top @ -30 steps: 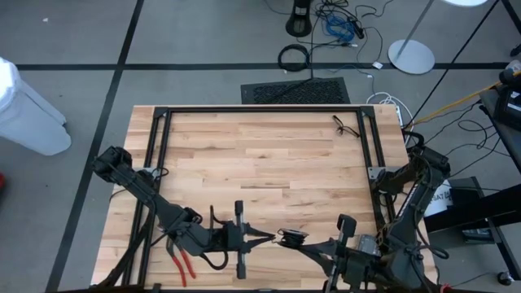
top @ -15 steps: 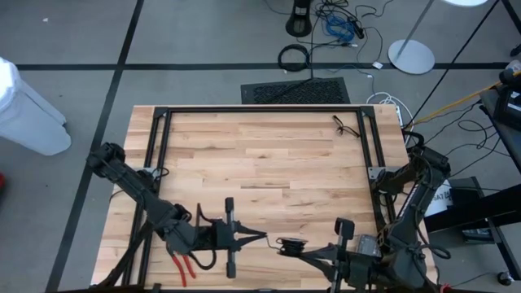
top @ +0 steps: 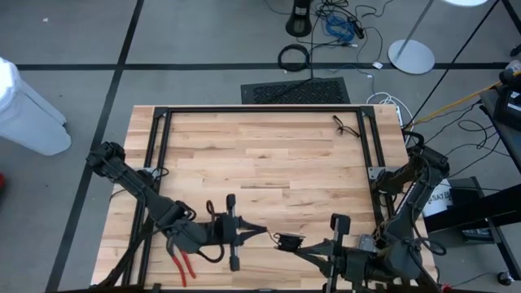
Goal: Coil cords
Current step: Coil the black wire onto the black spool
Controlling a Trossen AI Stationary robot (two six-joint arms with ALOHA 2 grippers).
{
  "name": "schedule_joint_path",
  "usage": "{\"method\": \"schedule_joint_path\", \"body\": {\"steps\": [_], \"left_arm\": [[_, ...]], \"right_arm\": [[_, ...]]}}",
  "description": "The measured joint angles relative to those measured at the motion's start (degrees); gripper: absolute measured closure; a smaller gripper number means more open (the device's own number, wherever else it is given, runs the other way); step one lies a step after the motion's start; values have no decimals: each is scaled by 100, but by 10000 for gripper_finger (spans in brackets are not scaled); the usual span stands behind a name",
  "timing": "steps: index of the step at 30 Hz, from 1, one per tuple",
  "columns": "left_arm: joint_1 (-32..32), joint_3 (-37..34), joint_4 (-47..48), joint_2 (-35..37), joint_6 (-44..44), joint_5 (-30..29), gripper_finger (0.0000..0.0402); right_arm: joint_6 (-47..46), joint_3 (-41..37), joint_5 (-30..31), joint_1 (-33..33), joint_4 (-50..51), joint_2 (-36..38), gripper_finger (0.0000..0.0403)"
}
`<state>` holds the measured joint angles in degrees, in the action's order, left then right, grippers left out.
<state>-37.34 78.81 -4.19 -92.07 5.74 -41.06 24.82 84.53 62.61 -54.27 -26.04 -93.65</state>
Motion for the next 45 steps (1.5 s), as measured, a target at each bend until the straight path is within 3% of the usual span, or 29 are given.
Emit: {"method": "schedule_joint_path", "body": {"steps": [7,17,24,27,32,40,45], "left_arm": [[-26,0,-7,0,-4,172,392],[-65,0,-68,0,-26,804,328],[-419,-4,617,257,-9,829,305],[-617,-4,676,418,-22,472,304],[-833,-1,-185,503,-790,-185,304],[-789,-4,-1755,-121,-2757,-236,304],[-714,-4,-2115,-227,-3008,-424,304]], "right_arm": [[-268,0,-18,105,222,2,402],[-573,0,-17,250,539,2,402],[-483,0,2,224,584,2,402],[-477,0,2,207,637,2,402],[-521,0,0,205,746,2,402],[-739,2,-298,317,917,2,403],[-790,2,-300,323,999,2,403]]}}
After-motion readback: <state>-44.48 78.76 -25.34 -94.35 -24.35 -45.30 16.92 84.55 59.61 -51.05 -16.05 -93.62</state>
